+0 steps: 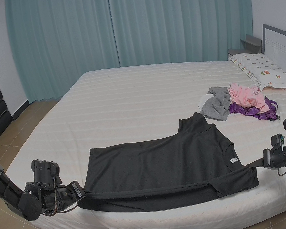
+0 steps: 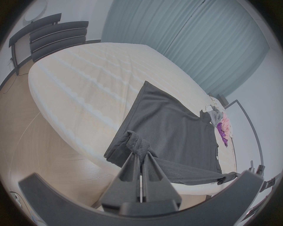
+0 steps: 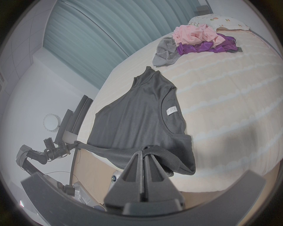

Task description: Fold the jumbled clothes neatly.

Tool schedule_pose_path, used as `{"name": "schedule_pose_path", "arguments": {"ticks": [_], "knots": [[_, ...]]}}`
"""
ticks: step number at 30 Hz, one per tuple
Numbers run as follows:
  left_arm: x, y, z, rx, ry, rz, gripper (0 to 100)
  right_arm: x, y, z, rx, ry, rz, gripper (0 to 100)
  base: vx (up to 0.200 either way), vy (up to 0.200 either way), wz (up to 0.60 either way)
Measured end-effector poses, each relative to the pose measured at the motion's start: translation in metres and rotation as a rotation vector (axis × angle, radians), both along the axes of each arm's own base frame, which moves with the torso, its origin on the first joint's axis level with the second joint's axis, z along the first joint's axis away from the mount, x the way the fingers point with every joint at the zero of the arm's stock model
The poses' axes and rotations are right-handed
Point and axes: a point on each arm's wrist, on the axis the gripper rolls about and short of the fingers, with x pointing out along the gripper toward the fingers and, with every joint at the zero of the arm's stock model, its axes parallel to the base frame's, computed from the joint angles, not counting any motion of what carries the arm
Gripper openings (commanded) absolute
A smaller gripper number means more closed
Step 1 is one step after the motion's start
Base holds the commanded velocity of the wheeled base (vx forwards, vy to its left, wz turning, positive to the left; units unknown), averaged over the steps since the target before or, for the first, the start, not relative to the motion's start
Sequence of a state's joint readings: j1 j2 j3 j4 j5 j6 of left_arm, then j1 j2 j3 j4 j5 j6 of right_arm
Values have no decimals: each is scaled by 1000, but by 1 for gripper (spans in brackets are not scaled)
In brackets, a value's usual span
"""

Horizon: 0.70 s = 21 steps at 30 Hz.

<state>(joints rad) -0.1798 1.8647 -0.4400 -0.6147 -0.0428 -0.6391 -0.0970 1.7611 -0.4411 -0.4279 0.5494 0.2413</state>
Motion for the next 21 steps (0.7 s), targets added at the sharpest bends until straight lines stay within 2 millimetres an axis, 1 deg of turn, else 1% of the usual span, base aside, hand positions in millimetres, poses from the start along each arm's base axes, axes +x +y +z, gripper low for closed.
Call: {"name": "schedule_pose_path", "arguments": {"ticks": [4, 10, 21], "knots": [[8, -1, -4, 2, 6, 1, 0, 7, 1, -2, 0, 5, 5, 0, 0, 0, 0], [21, -4, -9, 2, 7, 2, 0, 25, 0, -8, -4, 17, -5, 0, 0, 0, 0], [45, -8, -27, 5, 27, 5, 0, 52, 2, -25, 6, 60, -20, 0, 0, 0, 0]]}}
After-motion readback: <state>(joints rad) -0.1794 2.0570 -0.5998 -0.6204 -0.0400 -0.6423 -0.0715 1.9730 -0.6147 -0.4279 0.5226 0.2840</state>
